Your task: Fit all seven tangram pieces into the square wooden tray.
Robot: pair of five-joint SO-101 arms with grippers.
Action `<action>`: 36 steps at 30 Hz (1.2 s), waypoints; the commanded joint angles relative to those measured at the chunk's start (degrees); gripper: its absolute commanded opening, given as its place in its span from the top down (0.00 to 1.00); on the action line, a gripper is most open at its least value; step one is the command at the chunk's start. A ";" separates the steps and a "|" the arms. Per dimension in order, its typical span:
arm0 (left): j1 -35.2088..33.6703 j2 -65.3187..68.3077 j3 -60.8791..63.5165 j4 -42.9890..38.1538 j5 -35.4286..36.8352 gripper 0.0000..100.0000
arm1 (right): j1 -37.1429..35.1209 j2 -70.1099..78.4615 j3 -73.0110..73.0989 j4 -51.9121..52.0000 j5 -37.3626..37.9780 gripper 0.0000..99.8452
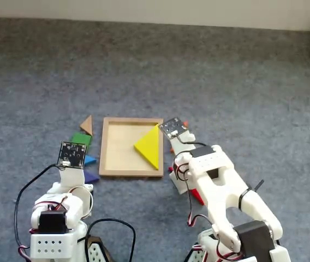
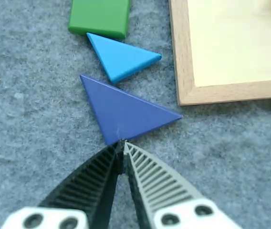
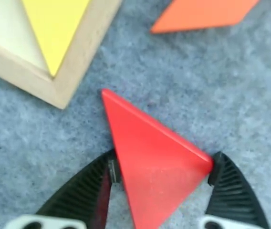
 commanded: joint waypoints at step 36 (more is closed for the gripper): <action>-0.84 -1.45 1.10 0.18 0.35 0.99 | 4.97 -20.26 -5.76 14.02 4.22 0.78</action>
